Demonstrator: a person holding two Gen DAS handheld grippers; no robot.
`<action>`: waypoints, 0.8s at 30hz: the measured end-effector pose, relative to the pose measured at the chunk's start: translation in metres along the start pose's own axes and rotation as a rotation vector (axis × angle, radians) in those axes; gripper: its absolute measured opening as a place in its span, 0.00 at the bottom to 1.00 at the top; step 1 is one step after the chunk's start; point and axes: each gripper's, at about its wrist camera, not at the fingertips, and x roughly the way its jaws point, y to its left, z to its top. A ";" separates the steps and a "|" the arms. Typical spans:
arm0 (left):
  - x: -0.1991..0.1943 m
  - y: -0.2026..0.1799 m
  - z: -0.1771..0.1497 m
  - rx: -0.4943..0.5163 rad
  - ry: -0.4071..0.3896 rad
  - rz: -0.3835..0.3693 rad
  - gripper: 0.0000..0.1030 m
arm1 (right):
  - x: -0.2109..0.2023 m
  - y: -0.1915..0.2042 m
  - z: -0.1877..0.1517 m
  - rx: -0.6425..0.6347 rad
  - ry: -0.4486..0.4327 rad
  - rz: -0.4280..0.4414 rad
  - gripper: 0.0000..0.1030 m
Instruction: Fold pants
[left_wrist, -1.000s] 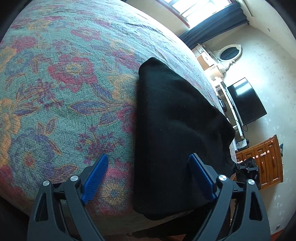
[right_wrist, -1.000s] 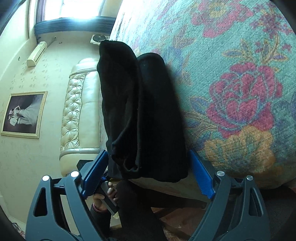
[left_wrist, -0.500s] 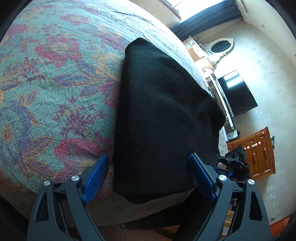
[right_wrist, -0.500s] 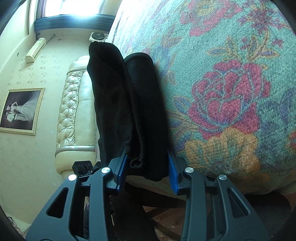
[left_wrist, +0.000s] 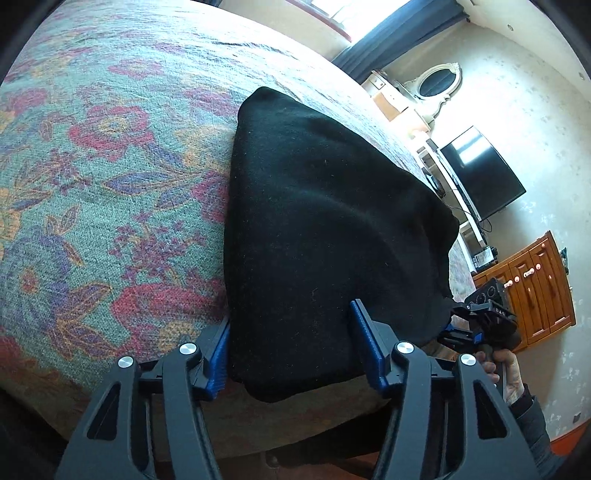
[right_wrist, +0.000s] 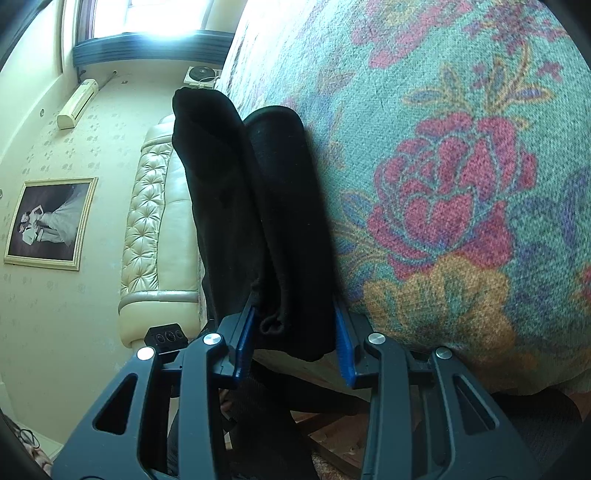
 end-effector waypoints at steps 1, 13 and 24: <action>0.000 0.000 0.000 0.003 0.000 0.000 0.53 | 0.001 0.002 -0.002 0.000 -0.001 0.000 0.35; -0.017 -0.003 0.016 0.023 -0.030 -0.019 0.84 | -0.012 0.030 0.000 -0.100 -0.024 -0.038 0.71; 0.033 0.028 0.108 0.047 -0.038 -0.033 0.85 | 0.005 0.054 0.081 -0.152 -0.112 -0.019 0.86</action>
